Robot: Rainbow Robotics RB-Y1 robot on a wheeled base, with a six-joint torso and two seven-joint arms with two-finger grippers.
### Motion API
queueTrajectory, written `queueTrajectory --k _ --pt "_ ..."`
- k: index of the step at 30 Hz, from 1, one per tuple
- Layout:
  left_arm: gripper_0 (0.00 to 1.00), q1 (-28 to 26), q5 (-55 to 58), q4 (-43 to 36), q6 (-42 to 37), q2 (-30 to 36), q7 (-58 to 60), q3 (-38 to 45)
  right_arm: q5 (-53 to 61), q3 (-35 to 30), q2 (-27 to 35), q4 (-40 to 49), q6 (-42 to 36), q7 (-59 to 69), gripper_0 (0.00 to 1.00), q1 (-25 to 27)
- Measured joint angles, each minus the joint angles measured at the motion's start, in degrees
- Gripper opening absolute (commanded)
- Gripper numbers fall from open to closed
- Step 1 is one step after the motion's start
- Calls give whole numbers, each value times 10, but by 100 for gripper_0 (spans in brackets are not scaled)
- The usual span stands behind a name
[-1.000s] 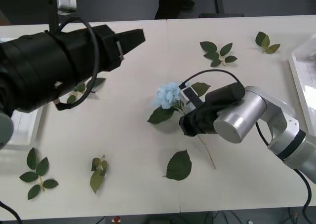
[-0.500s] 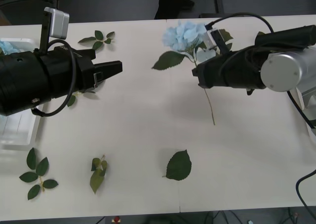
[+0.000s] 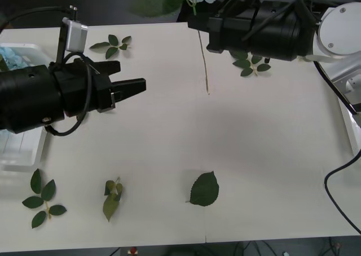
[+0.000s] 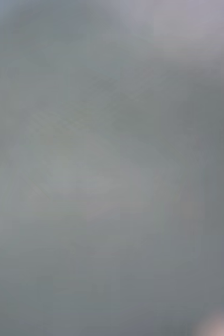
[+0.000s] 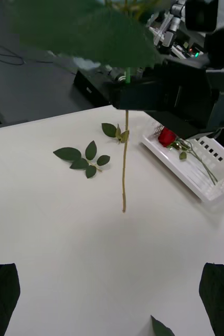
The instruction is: Place the red flowers into the right box and the blue flowers into the left box. If a person shows an open palm, hand one flower to the person first, then continue sorting.
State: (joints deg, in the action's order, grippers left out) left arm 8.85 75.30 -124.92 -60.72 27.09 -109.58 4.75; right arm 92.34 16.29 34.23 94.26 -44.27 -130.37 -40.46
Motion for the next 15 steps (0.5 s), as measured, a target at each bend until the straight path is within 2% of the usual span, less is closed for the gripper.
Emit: queueTrajectory --k 6,15 --pt "100 7 -53 35 44 -15 0 -58 41 0 -26 -1 20 -21 0 -26" --pt "100 59 -104 131 122 -77 0 -102 87 0 -40 -2 36 -21 0 -48"
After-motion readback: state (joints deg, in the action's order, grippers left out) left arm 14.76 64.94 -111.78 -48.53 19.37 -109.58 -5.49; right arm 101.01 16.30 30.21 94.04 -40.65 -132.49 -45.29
